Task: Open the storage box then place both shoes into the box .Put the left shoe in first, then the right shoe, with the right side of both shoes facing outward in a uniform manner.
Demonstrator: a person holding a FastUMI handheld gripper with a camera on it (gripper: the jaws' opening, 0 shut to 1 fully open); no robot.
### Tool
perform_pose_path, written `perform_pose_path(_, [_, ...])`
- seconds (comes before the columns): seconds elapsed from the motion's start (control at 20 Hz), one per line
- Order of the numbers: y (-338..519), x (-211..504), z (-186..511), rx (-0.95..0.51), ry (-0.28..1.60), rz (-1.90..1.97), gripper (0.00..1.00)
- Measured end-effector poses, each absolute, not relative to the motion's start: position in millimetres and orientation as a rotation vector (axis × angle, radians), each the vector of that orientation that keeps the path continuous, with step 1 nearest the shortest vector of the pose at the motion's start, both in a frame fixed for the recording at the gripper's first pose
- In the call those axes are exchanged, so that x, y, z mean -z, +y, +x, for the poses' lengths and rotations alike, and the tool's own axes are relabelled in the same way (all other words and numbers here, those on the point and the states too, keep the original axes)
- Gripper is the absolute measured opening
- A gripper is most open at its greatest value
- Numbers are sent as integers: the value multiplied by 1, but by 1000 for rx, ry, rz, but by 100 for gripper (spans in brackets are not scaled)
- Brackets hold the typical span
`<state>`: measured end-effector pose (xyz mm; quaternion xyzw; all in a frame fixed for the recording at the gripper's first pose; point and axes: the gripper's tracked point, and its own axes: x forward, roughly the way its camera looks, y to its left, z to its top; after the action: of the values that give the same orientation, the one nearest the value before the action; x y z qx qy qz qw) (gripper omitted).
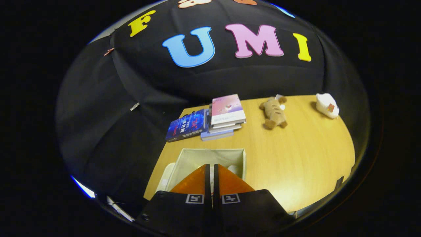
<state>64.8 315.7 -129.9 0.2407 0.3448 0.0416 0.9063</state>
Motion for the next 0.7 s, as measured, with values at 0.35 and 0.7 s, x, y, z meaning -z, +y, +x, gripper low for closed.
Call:
perform_pose_path(0.35, [308,145,56,-124,784,558,50])
perform_pose_path(0.7, [258,137,46,-180,743,615,91])
